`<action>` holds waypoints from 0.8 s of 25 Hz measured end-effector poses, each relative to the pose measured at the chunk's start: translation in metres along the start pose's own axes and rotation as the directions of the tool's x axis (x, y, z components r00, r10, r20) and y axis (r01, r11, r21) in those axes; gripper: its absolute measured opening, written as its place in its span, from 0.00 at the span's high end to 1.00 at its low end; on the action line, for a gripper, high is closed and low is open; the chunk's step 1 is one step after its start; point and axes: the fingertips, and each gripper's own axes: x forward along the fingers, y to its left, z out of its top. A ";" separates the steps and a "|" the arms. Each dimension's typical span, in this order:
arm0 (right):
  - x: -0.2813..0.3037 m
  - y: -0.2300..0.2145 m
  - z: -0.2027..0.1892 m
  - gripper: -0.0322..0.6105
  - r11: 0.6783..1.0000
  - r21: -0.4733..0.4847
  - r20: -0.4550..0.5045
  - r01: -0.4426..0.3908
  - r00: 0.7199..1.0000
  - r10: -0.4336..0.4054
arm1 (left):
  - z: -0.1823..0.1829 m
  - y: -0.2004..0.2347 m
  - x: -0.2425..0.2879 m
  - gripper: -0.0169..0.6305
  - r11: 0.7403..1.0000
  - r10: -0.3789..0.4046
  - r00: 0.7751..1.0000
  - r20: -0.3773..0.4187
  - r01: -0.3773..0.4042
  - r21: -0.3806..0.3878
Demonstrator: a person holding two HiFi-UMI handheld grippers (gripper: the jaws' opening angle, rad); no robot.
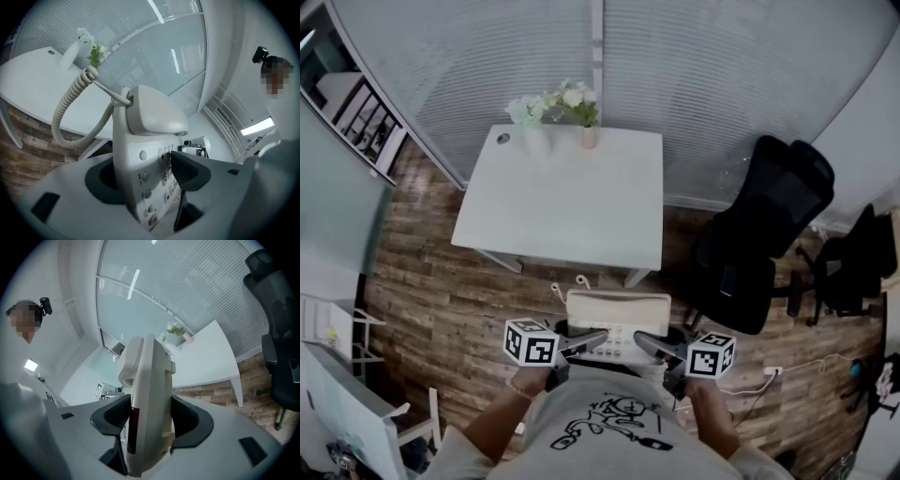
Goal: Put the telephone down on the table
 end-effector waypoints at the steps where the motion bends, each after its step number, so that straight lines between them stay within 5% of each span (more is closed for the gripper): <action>1: 0.002 0.000 0.002 0.51 1.000 -0.002 -0.001 0.000 1.000 0.000 | 0.002 0.001 0.000 0.53 1.000 -0.001 1.000 0.002 0.001 -0.002; 20: 0.070 -0.026 0.073 0.51 0.999 0.024 -0.001 0.035 0.999 -0.035 | 0.087 0.061 0.001 0.53 1.000 -0.026 0.999 -0.022 0.025 -0.011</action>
